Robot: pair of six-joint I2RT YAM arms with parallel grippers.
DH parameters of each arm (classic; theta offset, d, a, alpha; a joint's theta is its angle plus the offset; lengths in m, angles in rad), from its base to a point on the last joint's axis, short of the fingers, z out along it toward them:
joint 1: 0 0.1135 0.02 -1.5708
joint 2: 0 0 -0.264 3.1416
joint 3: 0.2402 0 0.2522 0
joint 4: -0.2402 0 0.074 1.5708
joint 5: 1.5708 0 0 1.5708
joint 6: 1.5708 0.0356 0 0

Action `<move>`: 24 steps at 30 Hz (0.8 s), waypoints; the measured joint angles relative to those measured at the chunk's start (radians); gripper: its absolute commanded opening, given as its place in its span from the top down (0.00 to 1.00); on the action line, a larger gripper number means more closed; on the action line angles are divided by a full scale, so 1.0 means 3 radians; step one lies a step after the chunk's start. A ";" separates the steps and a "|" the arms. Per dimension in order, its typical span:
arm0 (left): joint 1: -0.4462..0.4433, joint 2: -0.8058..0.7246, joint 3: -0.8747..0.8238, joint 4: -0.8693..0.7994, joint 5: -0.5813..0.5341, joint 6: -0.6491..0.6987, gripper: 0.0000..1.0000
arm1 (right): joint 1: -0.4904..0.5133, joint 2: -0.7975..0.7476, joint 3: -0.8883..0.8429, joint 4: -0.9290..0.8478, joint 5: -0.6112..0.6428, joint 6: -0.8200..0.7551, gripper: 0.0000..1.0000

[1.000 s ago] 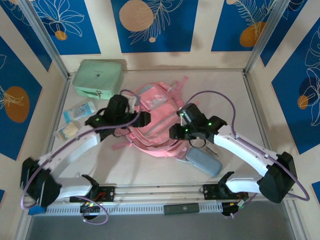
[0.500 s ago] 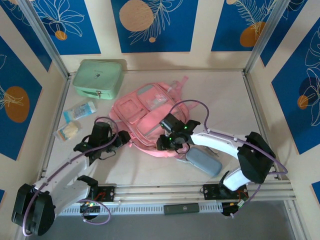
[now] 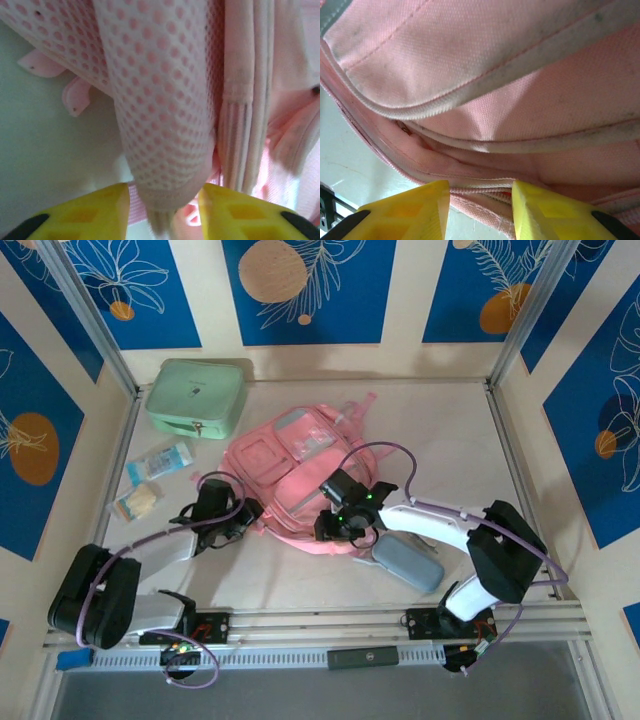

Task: Pack the student bag
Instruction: Rotate the student bag at the center of the table.

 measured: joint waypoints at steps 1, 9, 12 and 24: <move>0.0000 0.0025 -0.0010 0.0071 0.0001 -0.0037 0.78 | -0.0020 0.0025 0.0000 0.0023 -0.0003 -0.0001 0.62; -0.0055 0.0148 -0.0080 0.0530 -0.0005 -0.0329 1.00 | -0.0462 0.0383 0.0107 0.0211 -0.0128 -0.0359 0.62; -0.0167 0.0140 -0.0093 0.0624 -0.0196 -0.0439 1.00 | -0.0643 0.0579 0.0338 0.0173 -0.0165 -0.0607 0.61; -0.0562 0.0294 0.0150 0.0610 -0.0641 -0.0750 1.00 | -0.0797 0.0534 0.0917 -0.0136 0.0170 -0.0959 0.43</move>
